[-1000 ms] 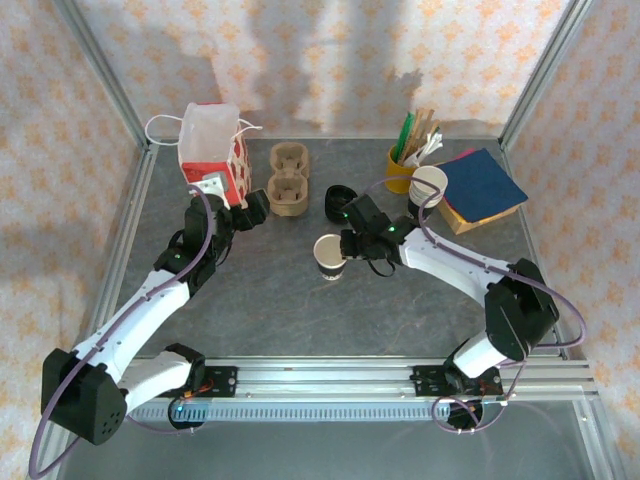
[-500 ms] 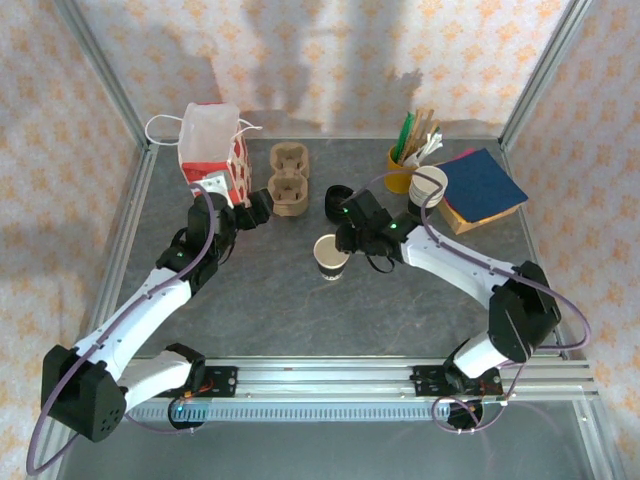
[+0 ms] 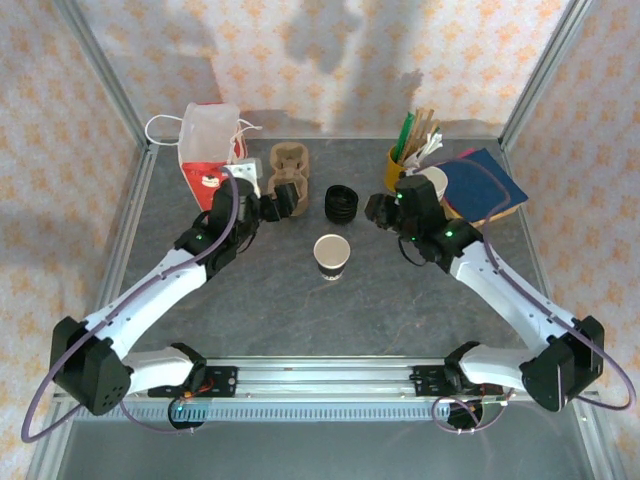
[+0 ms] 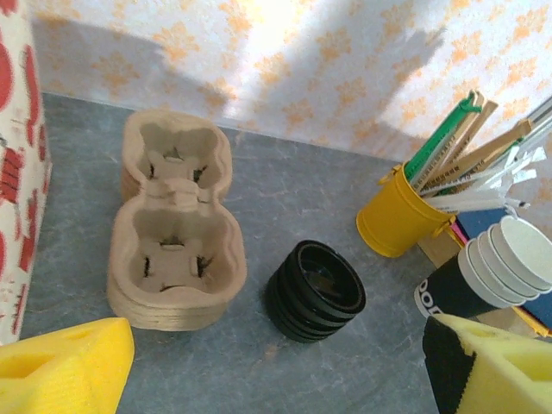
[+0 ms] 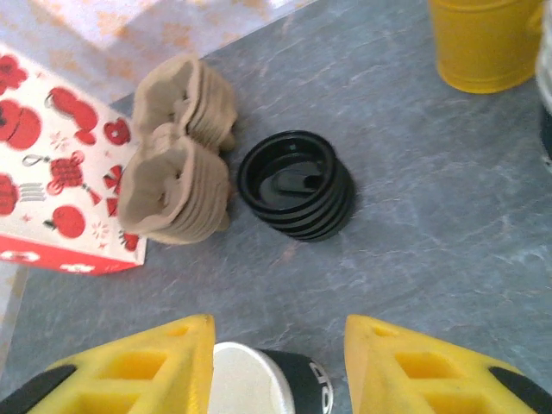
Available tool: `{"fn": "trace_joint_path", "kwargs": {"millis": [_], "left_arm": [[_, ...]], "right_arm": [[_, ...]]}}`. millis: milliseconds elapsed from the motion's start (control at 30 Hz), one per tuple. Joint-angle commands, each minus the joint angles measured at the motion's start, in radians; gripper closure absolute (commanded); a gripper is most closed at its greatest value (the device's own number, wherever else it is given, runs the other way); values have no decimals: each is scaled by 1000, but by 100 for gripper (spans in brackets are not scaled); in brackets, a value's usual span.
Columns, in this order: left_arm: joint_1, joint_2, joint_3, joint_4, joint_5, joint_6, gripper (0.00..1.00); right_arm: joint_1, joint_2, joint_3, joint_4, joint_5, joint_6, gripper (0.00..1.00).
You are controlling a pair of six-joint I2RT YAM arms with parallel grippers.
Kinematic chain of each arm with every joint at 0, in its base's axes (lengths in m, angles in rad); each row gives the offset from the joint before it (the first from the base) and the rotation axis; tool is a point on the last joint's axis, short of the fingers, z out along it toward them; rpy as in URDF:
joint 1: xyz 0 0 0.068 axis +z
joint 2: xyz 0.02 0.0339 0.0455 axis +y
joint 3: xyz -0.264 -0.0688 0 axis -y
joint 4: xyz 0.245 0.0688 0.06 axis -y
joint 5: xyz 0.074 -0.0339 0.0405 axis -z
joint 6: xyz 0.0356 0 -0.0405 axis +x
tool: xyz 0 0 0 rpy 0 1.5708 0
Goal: Pack the takeout coffee
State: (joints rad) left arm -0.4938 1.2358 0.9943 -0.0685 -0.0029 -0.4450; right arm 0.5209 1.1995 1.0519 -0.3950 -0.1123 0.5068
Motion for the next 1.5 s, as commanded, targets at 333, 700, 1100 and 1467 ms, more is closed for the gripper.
{"fn": "trace_joint_path", "kwargs": {"millis": [333,700,1100,1467], "left_arm": [[-56,377,292,-81,52,-65,15],[-52,658,484,-117,80,-136,28],[-55,810,610,-190,26,-184,40],[-56,833,609,-157,50,-205,54]], "right_arm": [[-130,-74,-111,61,-103,75,55],[-143,-70,-121,80,-118,90,55],[-143,-65,-115,65,-109,91,55],[-143,-68,-116,56,-102,90,55]]}}
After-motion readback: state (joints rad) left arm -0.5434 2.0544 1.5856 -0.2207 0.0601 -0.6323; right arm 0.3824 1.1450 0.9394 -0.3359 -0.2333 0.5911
